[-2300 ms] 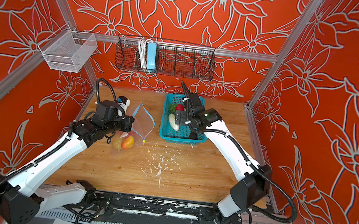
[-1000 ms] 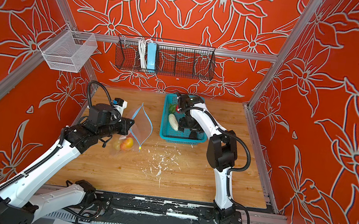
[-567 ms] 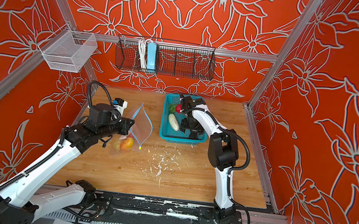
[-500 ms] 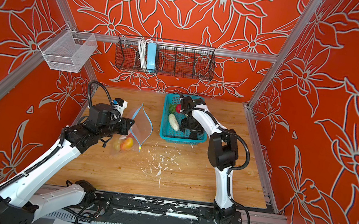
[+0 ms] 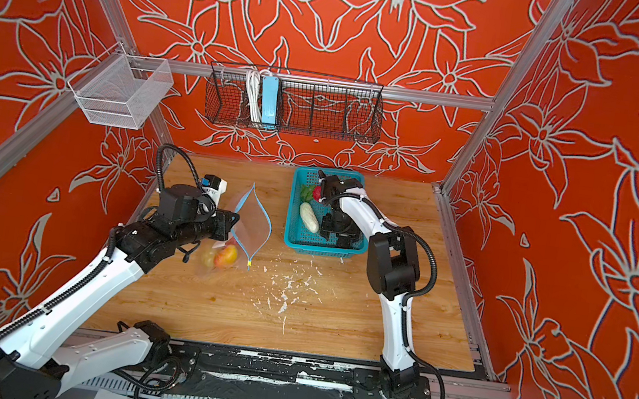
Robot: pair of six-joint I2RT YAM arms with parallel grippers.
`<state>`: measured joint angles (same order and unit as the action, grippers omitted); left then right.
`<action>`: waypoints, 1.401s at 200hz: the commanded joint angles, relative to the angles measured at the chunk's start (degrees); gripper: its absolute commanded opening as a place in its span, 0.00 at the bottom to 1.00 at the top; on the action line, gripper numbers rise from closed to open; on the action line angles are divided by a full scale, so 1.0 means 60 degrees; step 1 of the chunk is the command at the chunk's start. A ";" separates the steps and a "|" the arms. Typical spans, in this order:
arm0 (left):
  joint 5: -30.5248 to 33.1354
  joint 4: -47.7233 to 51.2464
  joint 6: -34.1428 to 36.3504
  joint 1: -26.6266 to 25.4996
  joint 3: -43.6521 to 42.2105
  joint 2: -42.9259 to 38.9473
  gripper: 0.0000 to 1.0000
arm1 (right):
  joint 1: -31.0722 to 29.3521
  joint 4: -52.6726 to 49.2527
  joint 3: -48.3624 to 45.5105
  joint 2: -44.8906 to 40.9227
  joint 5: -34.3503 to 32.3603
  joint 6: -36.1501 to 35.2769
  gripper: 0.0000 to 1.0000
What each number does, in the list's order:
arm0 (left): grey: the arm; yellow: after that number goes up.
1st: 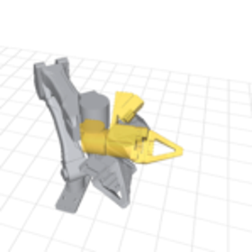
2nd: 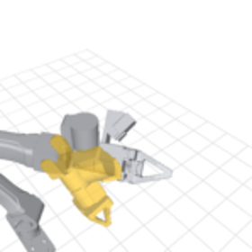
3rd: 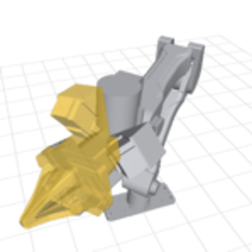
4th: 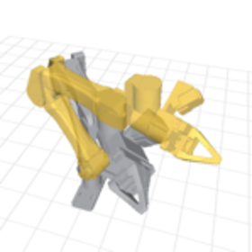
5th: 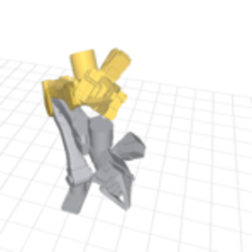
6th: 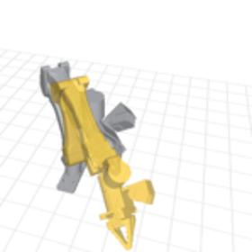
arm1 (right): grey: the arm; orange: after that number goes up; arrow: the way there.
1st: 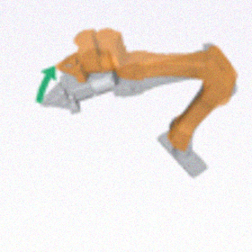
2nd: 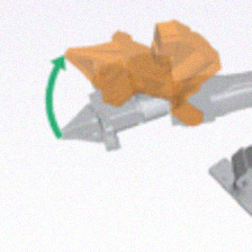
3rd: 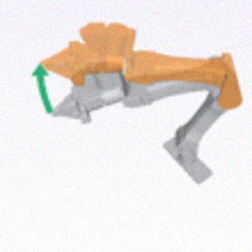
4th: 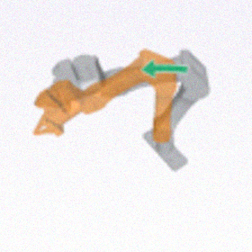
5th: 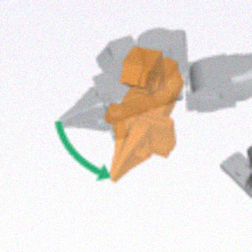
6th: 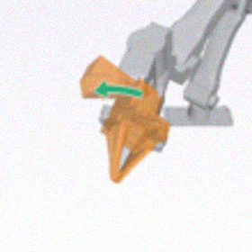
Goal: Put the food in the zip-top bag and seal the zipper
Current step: 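Lower the right gripper into the basket onto the dark avocado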
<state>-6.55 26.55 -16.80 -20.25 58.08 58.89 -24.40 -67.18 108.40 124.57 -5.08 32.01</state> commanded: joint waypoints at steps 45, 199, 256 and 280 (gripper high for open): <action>0.0060 0.0073 -0.0057 0.0050 0.0060 -0.0044 0.00 | 0.0083 0.0003 -0.0258 0.0535 -0.0281 0.0056 0.78; 0.0066 0.0095 -0.0057 0.0050 0.0060 -0.0074 0.00 | 0.0112 0.0284 -0.0459 0.0706 -0.0076 0.0175 0.46; 0.0094 0.0102 -0.0049 0.0050 0.0046 -0.0067 0.00 | 0.0112 0.0676 -0.0710 0.0183 0.0306 0.0198 0.36; 0.0121 0.0102 -0.0043 0.0050 0.0046 -0.0066 0.00 | 0.0113 0.0989 -0.1015 -0.0267 0.0585 0.0286 0.35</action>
<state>-6.28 26.76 -16.80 -20.25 58.08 58.89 -24.03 -62.70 104.25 126.54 -3.86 32.27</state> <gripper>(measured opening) 0.048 0.453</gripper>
